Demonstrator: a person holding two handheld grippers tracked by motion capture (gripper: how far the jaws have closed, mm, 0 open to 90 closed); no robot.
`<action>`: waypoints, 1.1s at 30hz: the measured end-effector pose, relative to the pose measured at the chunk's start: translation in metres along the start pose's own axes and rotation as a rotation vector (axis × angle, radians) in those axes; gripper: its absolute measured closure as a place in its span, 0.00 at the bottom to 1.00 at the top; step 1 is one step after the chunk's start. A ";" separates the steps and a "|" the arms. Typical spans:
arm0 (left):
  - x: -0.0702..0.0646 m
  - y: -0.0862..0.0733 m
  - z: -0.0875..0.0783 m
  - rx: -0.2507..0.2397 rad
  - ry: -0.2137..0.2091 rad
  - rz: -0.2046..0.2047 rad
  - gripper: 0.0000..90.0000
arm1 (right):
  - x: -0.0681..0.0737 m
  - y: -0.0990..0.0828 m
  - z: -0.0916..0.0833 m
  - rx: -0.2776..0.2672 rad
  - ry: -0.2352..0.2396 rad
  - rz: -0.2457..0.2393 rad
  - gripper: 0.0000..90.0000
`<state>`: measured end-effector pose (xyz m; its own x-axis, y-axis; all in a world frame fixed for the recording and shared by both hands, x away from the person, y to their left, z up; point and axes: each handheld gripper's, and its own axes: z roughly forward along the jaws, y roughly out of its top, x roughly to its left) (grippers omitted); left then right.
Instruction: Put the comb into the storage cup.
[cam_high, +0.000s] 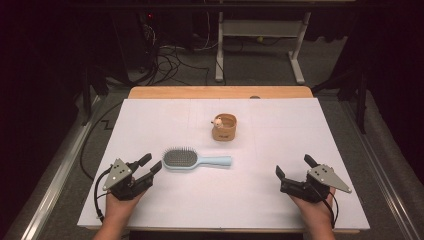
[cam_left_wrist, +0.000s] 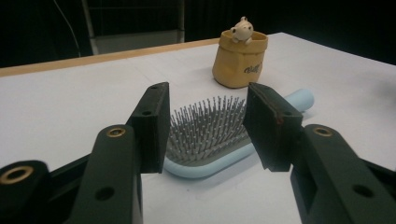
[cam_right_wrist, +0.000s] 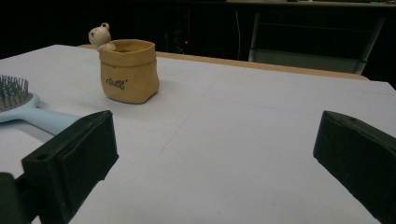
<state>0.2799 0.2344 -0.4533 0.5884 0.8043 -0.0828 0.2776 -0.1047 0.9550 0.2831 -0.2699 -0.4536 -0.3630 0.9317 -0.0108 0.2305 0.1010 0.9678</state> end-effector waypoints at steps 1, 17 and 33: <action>0.001 0.000 0.000 0.003 -0.001 -0.002 0.61 | 0.000 0.000 0.000 0.000 0.000 -0.001 0.00; 0.002 0.002 0.003 0.062 -0.042 0.006 0.83 | 0.000 0.001 0.000 0.001 0.000 -0.011 0.00; -0.007 0.005 0.007 0.115 -0.030 0.016 1.00 | -0.001 0.001 -0.001 0.002 -0.005 -0.018 0.00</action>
<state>0.2826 0.2247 -0.4495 0.6152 0.7845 -0.0782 0.3524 -0.1848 0.9174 0.2828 -0.2706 -0.4525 -0.3627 0.9315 -0.0292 0.2263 0.1184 0.9668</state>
